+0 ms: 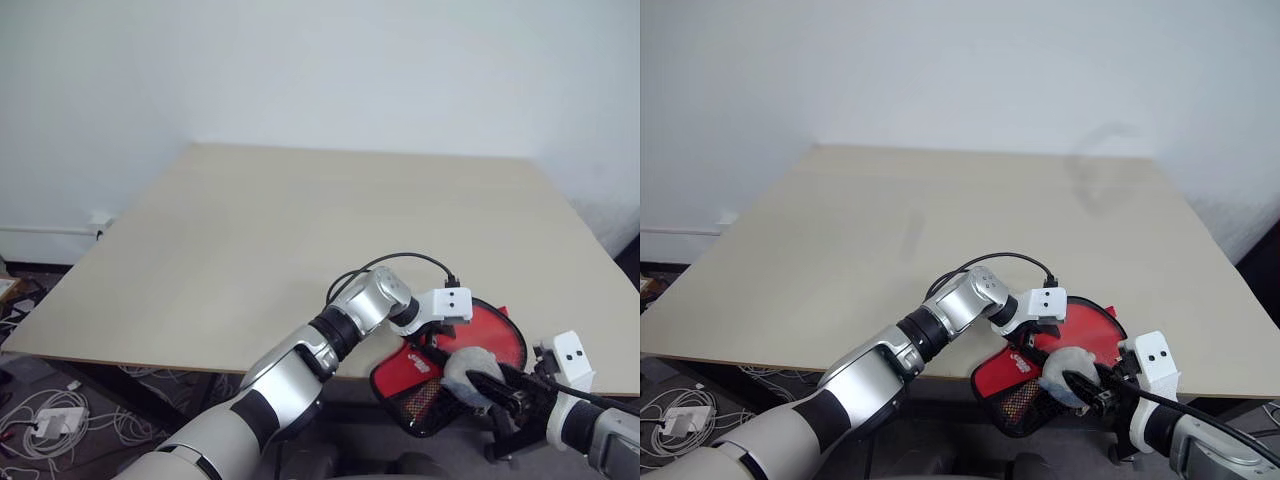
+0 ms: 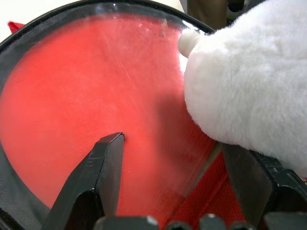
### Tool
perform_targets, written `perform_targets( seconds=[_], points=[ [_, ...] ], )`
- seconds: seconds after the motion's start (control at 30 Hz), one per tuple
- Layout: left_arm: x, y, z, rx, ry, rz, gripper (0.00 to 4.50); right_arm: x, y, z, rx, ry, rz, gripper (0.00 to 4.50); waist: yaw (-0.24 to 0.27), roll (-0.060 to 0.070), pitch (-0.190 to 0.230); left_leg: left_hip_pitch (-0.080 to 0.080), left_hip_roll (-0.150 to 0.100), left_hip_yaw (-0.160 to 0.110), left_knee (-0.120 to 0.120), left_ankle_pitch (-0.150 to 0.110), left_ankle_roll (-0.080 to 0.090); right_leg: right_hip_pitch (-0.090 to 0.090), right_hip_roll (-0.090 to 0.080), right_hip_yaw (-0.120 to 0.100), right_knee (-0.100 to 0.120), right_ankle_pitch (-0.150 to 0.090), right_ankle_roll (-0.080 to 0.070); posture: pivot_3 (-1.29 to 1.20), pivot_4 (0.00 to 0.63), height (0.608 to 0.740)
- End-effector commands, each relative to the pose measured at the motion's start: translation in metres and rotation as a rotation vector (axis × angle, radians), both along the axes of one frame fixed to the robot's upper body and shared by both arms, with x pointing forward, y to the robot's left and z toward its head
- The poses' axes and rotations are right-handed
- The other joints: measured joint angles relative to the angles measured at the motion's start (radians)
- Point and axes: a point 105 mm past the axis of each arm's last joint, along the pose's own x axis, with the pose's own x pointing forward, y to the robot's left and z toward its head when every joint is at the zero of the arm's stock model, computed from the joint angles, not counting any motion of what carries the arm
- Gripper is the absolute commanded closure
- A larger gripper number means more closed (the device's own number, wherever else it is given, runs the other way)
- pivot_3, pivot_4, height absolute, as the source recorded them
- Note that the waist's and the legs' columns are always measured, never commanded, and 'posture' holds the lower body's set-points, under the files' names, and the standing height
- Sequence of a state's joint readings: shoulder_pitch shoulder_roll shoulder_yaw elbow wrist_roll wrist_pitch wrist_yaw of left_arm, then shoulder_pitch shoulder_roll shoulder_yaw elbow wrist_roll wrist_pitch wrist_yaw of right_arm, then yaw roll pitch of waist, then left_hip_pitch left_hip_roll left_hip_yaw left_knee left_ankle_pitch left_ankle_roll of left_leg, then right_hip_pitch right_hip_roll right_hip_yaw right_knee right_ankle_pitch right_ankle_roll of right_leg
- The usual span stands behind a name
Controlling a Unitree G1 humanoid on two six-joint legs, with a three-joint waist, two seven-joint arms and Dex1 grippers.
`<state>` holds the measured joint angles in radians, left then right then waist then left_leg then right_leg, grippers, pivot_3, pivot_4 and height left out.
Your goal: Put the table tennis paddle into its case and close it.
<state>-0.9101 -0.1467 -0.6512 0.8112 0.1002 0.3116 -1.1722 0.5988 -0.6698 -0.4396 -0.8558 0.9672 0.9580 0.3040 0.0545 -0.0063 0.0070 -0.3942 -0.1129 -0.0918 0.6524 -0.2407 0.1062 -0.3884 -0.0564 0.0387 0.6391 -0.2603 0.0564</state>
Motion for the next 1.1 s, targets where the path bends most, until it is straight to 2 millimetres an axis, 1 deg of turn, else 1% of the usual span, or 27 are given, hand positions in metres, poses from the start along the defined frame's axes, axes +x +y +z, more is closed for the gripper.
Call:
perform_targets(
  seconds=[0.03,0.1,0.13,0.23,0.3,0.33,0.43,0.53,0.7,0.8,0.93,1.03,1.1],
  points=[
    [-0.042,-0.007,-0.041,0.116,0.158,-0.039,1.22,-0.007,-0.008,0.018,-0.021,-0.056,0.028,3.86,0.0,0.0,0.0,0.0,0.0,0.0,0.0,0.0,0.0,0.0,0.0,0.0,0.0,0.0,0.0,0.0,0.0,0.74],
    [-0.042,-0.006,-0.041,0.119,0.163,-0.04,1.22,-0.016,-0.011,0.023,-0.022,-0.055,0.046,4.4,0.0,0.0,0.0,0.0,0.0,0.0,0.0,-0.001,0.0,0.0,0.0,0.0,0.0,0.0,0.0,0.0,0.0,0.74],
    [-0.042,-0.005,-0.041,0.12,0.164,-0.04,1.22,-0.022,-0.011,0.025,-0.023,-0.046,0.063,4.49,0.0,0.0,0.0,0.0,0.0,0.0,0.001,-0.001,0.001,0.0,0.0,0.0,0.0,0.0,0.0,0.0,0.0,0.74],
    [-0.042,-0.005,-0.041,0.122,0.166,-0.041,1.22,-0.035,-0.008,0.025,-0.009,-0.002,0.119,4.49,-0.001,-0.001,0.0,0.0,0.0,0.0,0.001,-0.001,0.0,0.001,0.0,0.0,0.0,0.0,0.0,0.0,0.0,0.74],
    [-0.042,-0.005,-0.042,0.123,0.168,-0.042,1.22,-0.04,-0.001,0.023,0.006,0.023,0.165,4.49,-0.002,-0.001,0.0,0.0,0.0,0.0,0.001,-0.001,0.0,0.002,0.0,0.0,0.0,0.0,0.0,0.0,0.0,0.74],
    [-0.043,-0.005,-0.042,0.124,0.169,-0.043,1.22,-0.042,0.004,0.022,0.016,0.031,0.192,4.49,-0.002,-0.001,0.0,0.0,0.0,0.0,0.001,-0.001,0.0,0.002,0.0,0.0,0.0,0.0,0.0,0.0,0.0,0.74],
    [-0.045,-0.005,-0.043,0.126,0.171,-0.051,1.22,-0.045,0.029,0.018,0.073,0.049,0.296,4.49,-0.001,-0.001,0.001,0.0,0.001,0.0,0.001,-0.001,0.0,0.002,0.0,0.0,0.0,-0.001,-0.002,0.0,0.0,0.74],
    [-0.046,-0.004,-0.043,0.129,0.174,-0.053,1.22,-0.048,0.046,0.015,0.104,0.063,0.376,4.49,-0.001,-0.001,0.001,0.0,0.001,0.0,0.001,-0.002,0.0,0.001,0.0,0.0,0.0,-0.001,-0.002,0.0,0.0,0.74],
    [-0.047,-0.002,-0.044,0.137,0.184,-0.053,1.22,-0.057,0.068,0.011,0.156,0.102,0.499,4.49,0.0,-0.002,0.0,0.0,0.001,0.0,0.002,-0.004,0.001,0.001,0.0,0.0,-0.001,-0.001,-0.001,0.0,0.0,0.74],
    [-0.048,-0.001,-0.044,0.14,0.185,-0.055,1.22,-0.063,0.076,0.008,0.157,0.124,0.556,4.49,0.0,-0.003,0.0,0.0,0.001,0.0,0.003,-0.005,0.001,0.001,0.0,0.0,-0.001,-0.001,0.0,0.0,0.0,0.74],
    [-0.048,0.002,-0.045,0.148,0.185,-0.056,1.22,-0.078,0.086,-0.001,0.149,0.187,0.654,4.49,0.0,-0.004,0.0,0.0,0.001,0.0,0.004,-0.006,0.001,0.001,0.0,-0.001,-0.001,-0.002,0.0,0.0,0.0,0.74],
    [-0.048,0.003,-0.046,0.152,0.185,-0.057,1.22,-0.081,0.09,-0.001,0.158,0.181,0.683,4.49,0.001,-0.004,0.0,0.0,0.001,0.0,0.005,-0.008,0.001,0.001,0.001,-0.001,-0.001,-0.002,0.0,0.0,0.0,0.74],
    [-0.048,0.004,-0.046,0.155,0.185,-0.055,1.22,-0.081,0.095,0.004,0.193,0.152,0.703,4.49,0.001,-0.004,0.0,0.0,0.001,0.0,0.007,-0.009,0.002,0.002,0.001,-0.001,-0.001,-0.002,0.001,0.0,0.0,0.74]
  ],
)
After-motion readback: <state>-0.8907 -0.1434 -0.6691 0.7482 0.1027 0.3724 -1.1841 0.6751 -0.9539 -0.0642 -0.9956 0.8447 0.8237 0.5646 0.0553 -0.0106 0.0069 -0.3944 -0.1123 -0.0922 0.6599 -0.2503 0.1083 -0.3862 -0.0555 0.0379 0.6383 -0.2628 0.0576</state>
